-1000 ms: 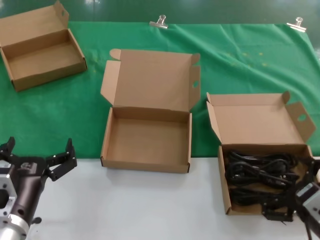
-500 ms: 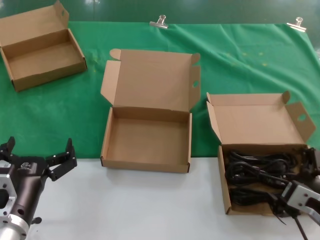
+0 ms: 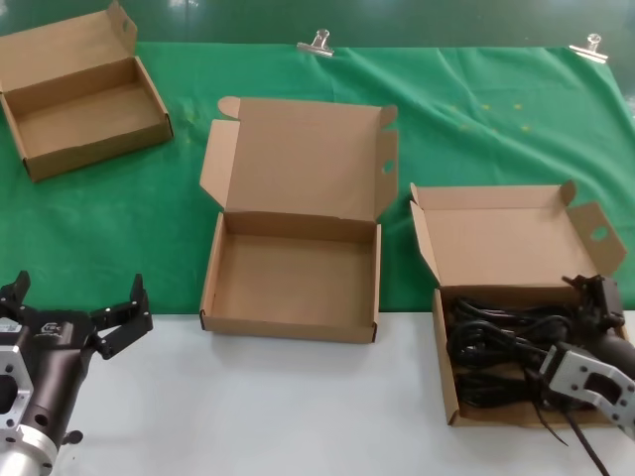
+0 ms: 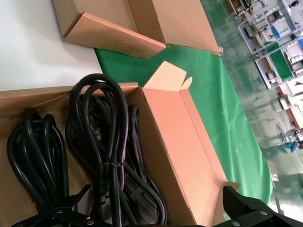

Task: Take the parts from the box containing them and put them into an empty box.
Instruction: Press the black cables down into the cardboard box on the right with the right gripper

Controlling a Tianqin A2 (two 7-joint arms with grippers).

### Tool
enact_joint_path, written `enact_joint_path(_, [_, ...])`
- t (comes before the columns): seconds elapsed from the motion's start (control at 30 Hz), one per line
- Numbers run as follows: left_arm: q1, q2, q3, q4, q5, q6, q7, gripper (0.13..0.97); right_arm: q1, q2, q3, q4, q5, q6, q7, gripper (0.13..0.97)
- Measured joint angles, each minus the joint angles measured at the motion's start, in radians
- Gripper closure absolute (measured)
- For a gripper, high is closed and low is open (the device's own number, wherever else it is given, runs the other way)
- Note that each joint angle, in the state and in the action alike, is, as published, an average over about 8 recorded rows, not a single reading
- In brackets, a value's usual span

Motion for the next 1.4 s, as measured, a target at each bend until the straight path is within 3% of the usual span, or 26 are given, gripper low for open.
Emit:
enact_joint_path(0.5, [0.000,0.000,0.000,0.000,0.000,0.000,-0.001,0.132,0.014,-0.048,-0.001,-0.089,0.000,-0.067,-0.027,0.187])
enact_joint_path(0.8, [0.000,0.000,0.000,0.000,0.000,0.000,0.000,0.132,0.016,-0.060,-0.001,-0.101,0.000,-0.080,-0.042,0.307])
enact_joint_path(1.4, [0.000,0.000,0.000,0.000,0.000,0.000,0.000,0.132,0.005,-0.062,-0.001,-0.095,0.000,-0.078,-0.054,0.700])
